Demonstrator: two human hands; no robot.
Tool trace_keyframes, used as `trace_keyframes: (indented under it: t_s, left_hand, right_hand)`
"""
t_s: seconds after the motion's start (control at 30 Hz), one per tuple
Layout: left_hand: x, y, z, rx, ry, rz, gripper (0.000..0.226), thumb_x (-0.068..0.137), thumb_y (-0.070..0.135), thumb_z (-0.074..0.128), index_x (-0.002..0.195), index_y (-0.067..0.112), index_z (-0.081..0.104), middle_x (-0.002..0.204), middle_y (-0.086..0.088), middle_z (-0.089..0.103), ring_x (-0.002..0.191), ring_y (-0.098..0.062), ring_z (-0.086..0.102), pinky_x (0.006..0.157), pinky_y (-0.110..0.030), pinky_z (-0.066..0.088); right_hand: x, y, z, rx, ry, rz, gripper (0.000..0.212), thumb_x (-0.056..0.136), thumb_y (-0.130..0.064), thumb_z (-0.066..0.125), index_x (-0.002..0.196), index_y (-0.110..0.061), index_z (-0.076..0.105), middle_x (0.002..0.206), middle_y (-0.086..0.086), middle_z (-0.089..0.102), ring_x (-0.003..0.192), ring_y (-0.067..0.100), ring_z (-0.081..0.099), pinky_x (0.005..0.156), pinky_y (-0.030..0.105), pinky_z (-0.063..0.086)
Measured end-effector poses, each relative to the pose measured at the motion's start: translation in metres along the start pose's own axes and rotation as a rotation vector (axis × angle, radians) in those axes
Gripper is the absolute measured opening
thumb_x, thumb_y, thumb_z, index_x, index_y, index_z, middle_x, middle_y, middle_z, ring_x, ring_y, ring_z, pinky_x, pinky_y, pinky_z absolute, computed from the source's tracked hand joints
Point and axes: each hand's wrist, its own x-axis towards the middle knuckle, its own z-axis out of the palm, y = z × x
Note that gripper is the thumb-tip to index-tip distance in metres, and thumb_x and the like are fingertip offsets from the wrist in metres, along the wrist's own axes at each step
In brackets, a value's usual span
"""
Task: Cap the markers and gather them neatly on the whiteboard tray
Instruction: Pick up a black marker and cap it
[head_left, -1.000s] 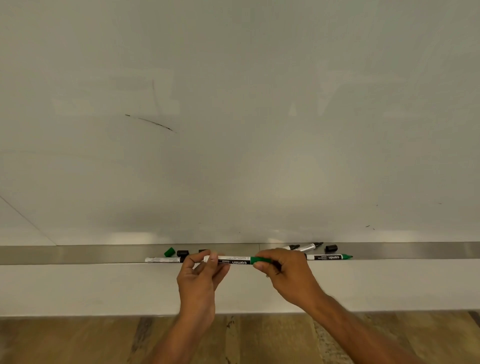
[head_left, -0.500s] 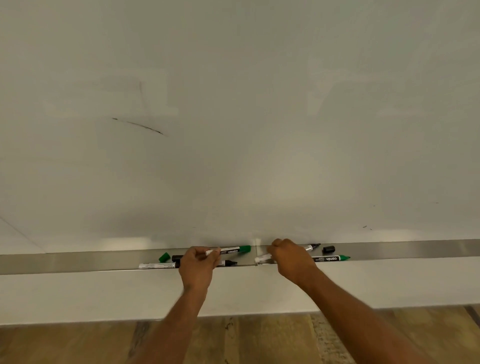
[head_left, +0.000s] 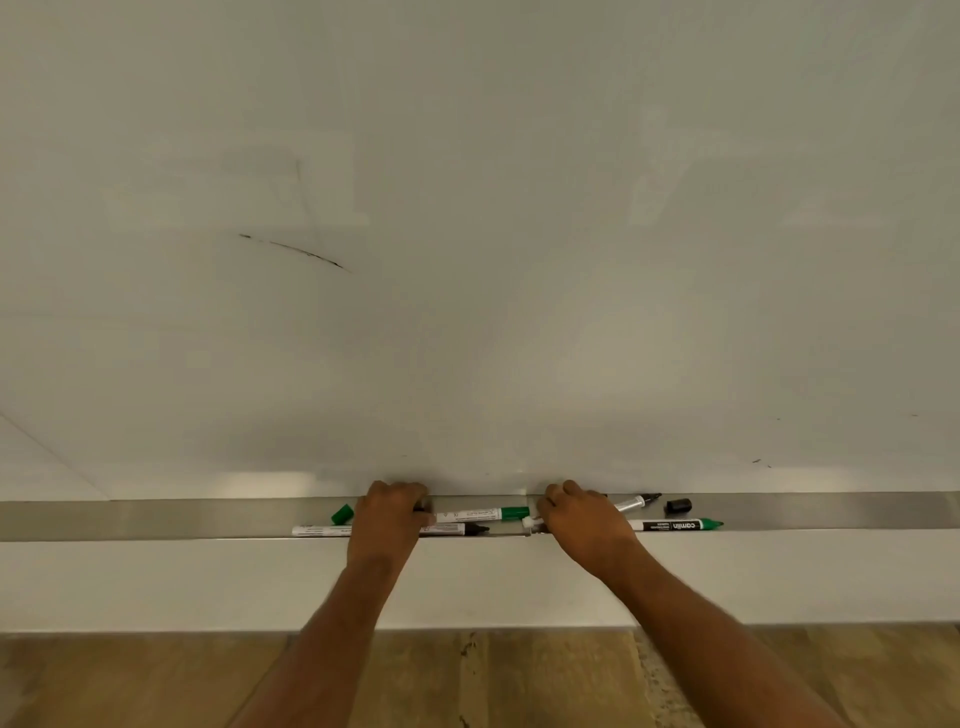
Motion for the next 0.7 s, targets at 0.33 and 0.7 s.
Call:
trace_keyframes:
  t_s: [0.33,0.7]
  left_hand:
    - [0.009,-0.009,0.001,0.264,-0.144,0.13,0.013,0.09,0.018,0.056,0.098,0.024,0.064,0.095,-0.004,0.071,0.086,-0.025,0.066,0.075,-0.038,0.057]
    - [-0.013,0.01,0.003,-0.2,0.165,0.14,0.022,0.085,0.001,0.065,0.103,0.013,0.069,0.102,-0.003,0.065,0.079,-0.014,0.065,0.078,-0.021,0.052]
  right_hand:
    - [-0.029,-0.005,-0.019,0.461,0.703,0.01,0.026,0.072,-0.009,0.082,0.093,-0.011,0.067,0.084,0.004,0.072,0.071,0.02,0.067,0.051,0.025,0.053]
    - [-0.073,-0.03,-0.031,1.769,0.73,0.478,0.033,0.076,0.002,0.077,0.097,-0.023,0.075,0.092,0.004,0.075,0.09,0.024,0.072,0.07,0.023,0.058]
